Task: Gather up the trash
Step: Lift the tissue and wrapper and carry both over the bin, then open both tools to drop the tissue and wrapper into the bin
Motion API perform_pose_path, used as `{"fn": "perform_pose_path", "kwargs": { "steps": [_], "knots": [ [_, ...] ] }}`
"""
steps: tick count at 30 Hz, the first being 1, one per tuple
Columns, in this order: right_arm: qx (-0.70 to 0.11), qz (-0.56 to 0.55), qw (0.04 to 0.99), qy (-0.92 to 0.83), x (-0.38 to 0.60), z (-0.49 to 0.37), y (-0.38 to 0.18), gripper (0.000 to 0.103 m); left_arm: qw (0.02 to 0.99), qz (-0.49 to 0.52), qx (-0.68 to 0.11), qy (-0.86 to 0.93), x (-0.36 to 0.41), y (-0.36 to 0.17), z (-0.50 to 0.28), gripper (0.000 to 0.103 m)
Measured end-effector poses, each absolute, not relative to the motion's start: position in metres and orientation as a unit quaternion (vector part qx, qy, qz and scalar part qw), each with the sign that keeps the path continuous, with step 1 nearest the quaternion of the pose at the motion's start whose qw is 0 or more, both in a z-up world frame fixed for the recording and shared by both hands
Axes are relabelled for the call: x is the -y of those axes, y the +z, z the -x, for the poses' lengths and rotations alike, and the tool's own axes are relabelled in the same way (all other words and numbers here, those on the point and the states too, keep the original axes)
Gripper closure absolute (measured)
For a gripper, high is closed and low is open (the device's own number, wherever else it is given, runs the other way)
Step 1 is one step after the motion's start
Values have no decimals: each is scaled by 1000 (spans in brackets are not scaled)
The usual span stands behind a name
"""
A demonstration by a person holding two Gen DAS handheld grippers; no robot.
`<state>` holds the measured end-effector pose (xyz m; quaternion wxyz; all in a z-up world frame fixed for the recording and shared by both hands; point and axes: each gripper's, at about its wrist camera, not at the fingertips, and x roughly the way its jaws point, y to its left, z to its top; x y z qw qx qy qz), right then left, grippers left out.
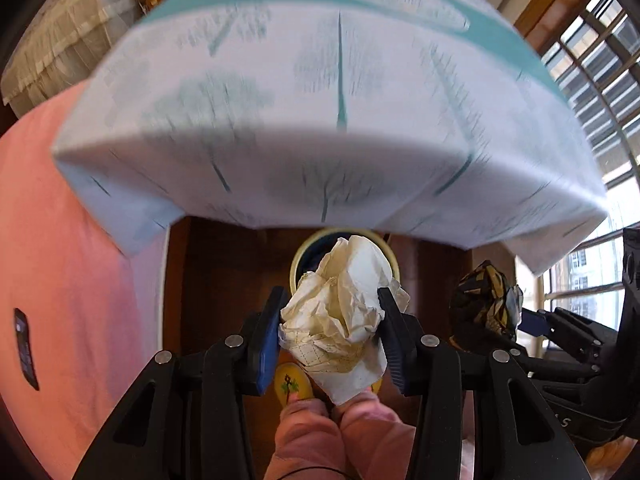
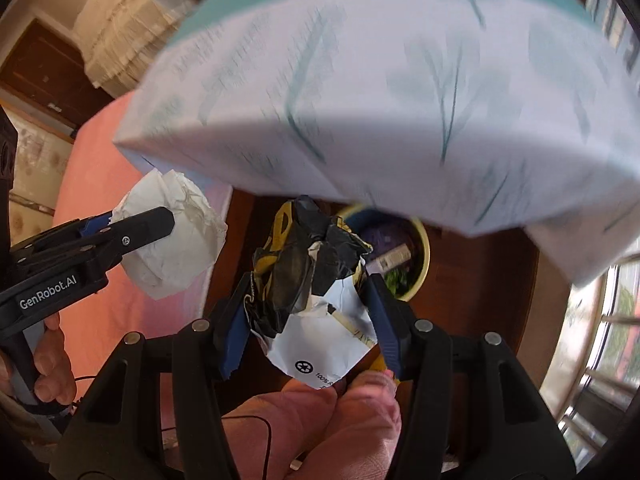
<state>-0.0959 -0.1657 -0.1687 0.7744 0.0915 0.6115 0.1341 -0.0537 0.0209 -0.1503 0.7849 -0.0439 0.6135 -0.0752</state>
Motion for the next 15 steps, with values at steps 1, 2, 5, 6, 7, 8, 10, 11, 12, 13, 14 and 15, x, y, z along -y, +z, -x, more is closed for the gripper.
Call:
{"fn": "perform_pose_path", "kwargs": {
  "steps": [1, 2, 5, 6, 7, 8, 10, 11, 12, 13, 14, 15],
  "knots": [
    [-619, -98, 769, 124, 166, 97, -188, 51, 783, 39, -616, -77, -20, -168, 54, 59],
    [-625, -107, 765, 112, 166, 100, -213, 51, 782, 36, -617, -80, -19, -183, 54, 58],
    [-634, -121, 759, 89, 166, 101, -267, 51, 779, 30, -620, -89, -14, -230, 52, 57],
    [-635, -123, 758, 83, 166, 100, -284, 51, 778, 26, -620, -94, -11, -250, 50, 57],
    [-637, -124, 757, 76, 165, 98, -305, 51, 778, 21, -620, -97, -9, -266, 49, 57],
    [-639, -125, 755, 72, 164, 95, -323, 51, 778, 18, -620, -100, -7, -281, 47, 56],
    [-642, -127, 753, 67, 164, 85, -349, 51, 775, 19, -623, -105, -4, -310, 43, 55],
    [-642, -125, 753, 64, 164, 81, -366, 51, 774, 20, -624, -106, -4, -319, 42, 54],
    [-642, -124, 754, 63, 162, 77, -375, 51, 771, 22, -627, -108, -4, -332, 39, 53],
    [-641, -122, 755, 61, 162, 73, -385, 51, 769, 24, -629, -110, -4, -343, 38, 52],
    [-641, -120, 756, 58, 163, 68, -398, 50, 766, 30, -632, -114, -4, -354, 36, 49],
    [-640, -120, 757, 58, 164, 65, -405, 49, 763, 35, -635, -119, -5, -362, 35, 45]
  ]
}}
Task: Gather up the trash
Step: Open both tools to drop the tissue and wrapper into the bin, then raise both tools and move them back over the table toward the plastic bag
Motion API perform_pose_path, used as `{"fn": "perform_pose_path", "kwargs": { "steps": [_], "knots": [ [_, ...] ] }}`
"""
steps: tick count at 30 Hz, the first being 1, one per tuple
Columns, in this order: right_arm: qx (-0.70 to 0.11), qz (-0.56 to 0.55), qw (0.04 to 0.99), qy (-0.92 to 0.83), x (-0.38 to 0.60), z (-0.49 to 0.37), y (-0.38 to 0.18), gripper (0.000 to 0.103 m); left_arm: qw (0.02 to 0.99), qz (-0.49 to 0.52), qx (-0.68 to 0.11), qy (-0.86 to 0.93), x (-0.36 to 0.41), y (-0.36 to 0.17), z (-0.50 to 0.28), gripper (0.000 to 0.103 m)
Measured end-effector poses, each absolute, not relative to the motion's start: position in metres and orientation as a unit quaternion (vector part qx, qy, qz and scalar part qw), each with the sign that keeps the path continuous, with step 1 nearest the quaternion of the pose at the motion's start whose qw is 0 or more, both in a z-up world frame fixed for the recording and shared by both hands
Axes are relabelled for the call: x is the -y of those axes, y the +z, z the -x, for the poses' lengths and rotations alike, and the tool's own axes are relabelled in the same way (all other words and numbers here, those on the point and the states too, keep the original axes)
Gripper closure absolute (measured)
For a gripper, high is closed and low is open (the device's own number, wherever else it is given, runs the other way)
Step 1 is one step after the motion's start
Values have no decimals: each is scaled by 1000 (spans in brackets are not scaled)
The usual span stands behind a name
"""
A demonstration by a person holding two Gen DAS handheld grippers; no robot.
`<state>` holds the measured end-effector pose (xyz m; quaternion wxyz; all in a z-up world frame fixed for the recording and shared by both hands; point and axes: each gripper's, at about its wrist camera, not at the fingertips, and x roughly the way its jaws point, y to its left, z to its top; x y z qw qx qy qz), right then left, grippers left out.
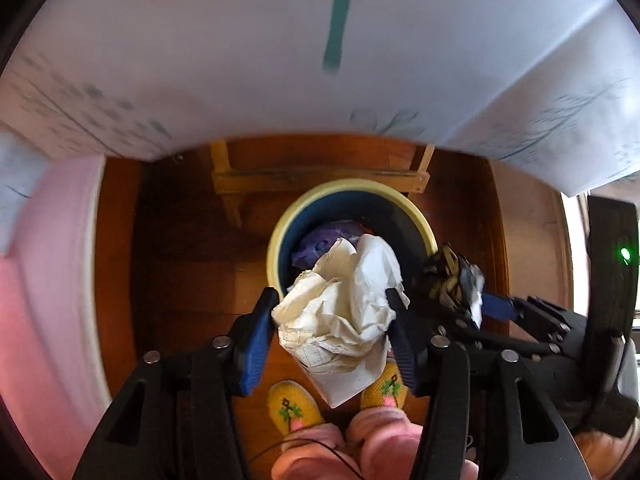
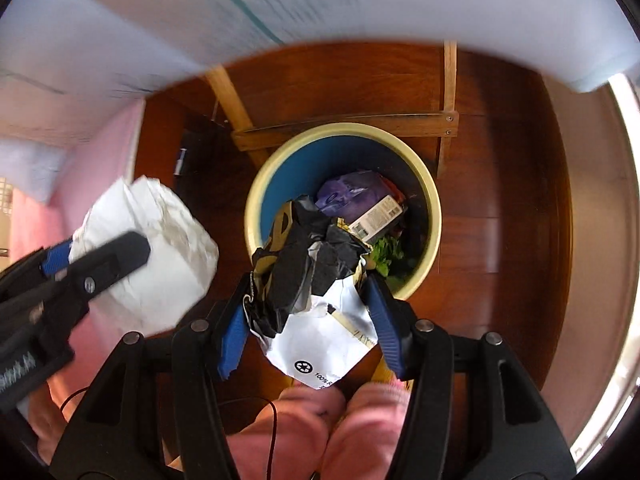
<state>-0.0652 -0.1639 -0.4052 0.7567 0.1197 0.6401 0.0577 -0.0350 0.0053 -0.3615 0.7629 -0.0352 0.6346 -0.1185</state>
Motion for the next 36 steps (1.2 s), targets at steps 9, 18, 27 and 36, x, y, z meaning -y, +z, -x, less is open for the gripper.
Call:
{"fn": "perform_pose_path", "kwargs": {
  "steps": [9, 18, 27, 36],
  "knots": [
    [-640, -121, 757, 51, 168, 46, -442, 35, 764, 51, -635, -99, -25, -389, 31, 17],
    [-640, -100, 759, 59, 159, 48, -419, 33, 776, 67, -624, -71, -38, -355, 35, 16],
    [-629, -66, 772, 62, 152, 64, -328, 33, 789, 76, -607, -53, -44, -266, 49, 16],
    [-599, -32, 796, 82, 147, 77, -209, 33, 813, 75, -576, -30, -60, -144, 65, 16]
  ]
}}
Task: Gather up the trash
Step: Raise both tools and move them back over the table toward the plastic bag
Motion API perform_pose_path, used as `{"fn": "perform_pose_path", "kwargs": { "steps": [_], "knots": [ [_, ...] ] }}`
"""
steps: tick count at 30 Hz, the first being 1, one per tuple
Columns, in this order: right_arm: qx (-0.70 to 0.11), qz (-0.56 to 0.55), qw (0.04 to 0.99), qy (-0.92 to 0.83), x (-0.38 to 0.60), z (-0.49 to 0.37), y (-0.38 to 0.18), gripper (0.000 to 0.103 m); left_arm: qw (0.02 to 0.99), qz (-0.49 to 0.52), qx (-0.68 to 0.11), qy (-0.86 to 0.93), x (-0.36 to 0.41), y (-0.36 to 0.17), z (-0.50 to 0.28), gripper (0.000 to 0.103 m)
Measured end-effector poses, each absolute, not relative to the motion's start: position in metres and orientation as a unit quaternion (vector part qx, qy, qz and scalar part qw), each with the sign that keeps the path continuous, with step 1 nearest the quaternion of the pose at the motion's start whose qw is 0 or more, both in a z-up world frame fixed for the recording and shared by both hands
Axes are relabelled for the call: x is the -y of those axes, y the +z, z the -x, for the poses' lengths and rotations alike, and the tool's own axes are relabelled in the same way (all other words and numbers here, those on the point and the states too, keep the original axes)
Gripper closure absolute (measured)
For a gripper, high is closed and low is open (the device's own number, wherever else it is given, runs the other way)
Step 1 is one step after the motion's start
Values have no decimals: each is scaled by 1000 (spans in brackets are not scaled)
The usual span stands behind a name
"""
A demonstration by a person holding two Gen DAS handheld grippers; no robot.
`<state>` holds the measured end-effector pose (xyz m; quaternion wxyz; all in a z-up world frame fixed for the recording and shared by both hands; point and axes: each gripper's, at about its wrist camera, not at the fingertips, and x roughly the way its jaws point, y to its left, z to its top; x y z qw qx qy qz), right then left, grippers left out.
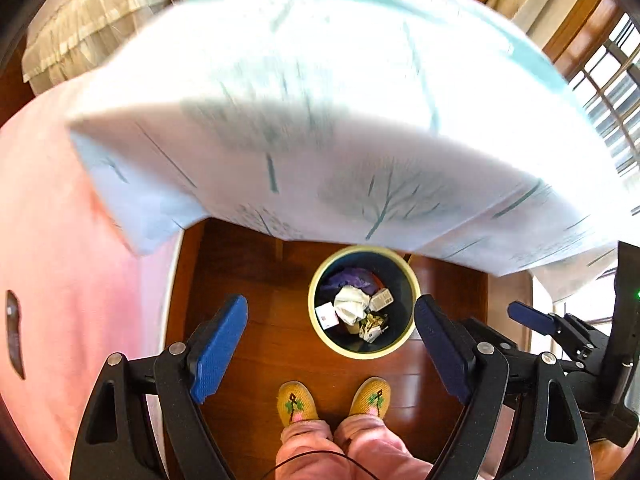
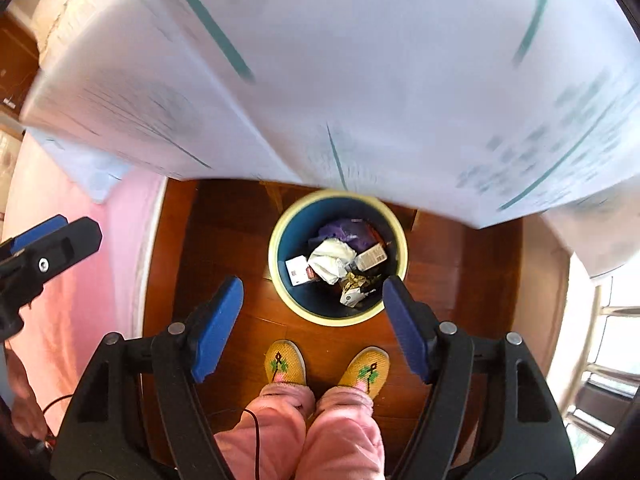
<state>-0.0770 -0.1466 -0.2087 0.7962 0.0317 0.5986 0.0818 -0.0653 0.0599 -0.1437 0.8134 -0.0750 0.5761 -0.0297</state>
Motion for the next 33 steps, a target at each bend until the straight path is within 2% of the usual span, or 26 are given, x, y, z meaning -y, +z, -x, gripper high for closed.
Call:
{"fn": "perform_pose_path", "kwargs": {
  "steps": [10, 26, 33],
  "knots": [
    [-550, -9, 825, 131, 145, 89, -83, 33, 848, 70, -526, -20, -60, -19, 88, 16],
    [-418, 35, 883, 208, 139, 37, 79, 33, 894, 39, -442, 61, -48, 111, 78, 16],
    [-372, 59, 898, 227, 128, -1, 134, 33, 905, 40, -413, 93, -59, 149, 62, 16]
  ]
}}
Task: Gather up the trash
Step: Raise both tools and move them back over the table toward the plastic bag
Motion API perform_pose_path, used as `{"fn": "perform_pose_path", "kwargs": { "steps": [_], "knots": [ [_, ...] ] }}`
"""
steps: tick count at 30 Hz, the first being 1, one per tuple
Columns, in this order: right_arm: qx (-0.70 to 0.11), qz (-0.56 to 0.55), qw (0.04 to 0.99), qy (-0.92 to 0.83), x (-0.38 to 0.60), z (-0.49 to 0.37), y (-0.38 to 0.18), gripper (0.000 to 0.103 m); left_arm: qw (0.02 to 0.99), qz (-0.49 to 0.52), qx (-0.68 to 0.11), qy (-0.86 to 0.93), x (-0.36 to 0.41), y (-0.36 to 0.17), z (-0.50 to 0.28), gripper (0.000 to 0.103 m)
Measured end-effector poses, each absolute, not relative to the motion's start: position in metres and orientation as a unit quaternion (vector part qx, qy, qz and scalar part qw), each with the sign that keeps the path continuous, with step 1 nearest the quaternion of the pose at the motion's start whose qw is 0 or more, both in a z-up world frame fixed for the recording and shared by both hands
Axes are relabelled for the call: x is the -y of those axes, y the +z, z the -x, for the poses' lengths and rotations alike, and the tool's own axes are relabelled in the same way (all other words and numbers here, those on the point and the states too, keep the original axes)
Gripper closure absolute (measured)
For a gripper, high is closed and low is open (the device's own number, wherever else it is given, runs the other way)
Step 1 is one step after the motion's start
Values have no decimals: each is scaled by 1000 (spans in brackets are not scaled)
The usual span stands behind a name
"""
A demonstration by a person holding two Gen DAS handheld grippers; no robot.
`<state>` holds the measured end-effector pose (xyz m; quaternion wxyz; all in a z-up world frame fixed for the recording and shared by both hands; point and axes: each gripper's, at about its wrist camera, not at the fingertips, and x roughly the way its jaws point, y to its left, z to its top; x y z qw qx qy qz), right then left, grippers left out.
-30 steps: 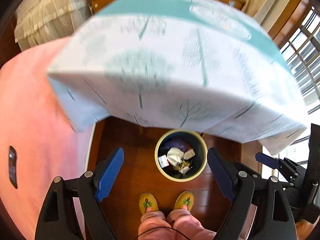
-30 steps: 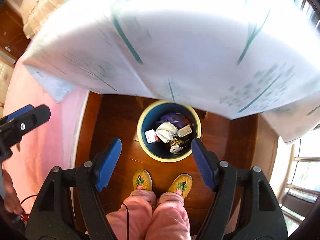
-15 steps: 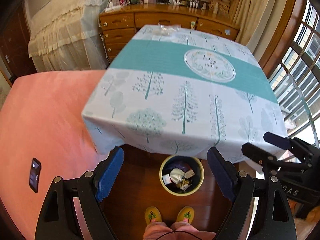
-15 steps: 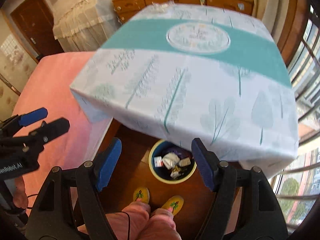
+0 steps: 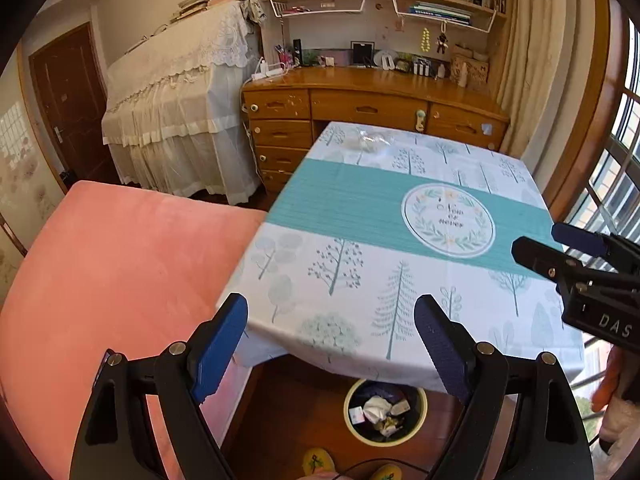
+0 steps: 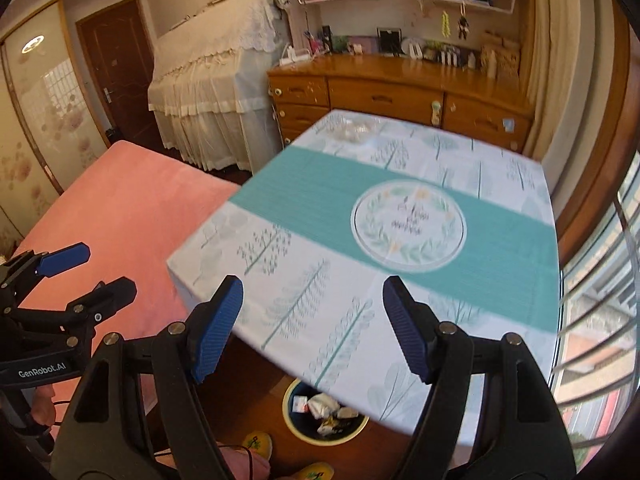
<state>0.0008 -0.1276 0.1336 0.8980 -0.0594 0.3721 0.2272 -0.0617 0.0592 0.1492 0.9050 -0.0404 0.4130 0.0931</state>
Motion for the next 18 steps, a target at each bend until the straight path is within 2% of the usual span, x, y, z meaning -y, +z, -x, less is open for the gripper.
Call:
{"fn": "perform_pose_path", "kwargs": {
  "steps": [10, 18],
  "knots": [
    [-347, 102, 903, 234, 88, -73, 166, 32, 909, 56, -401, 104, -96, 170, -8, 16],
    [-369, 120, 896, 217, 32, -188, 155, 29, 901, 54, -428, 50, -146, 155, -144, 18]
  ]
}}
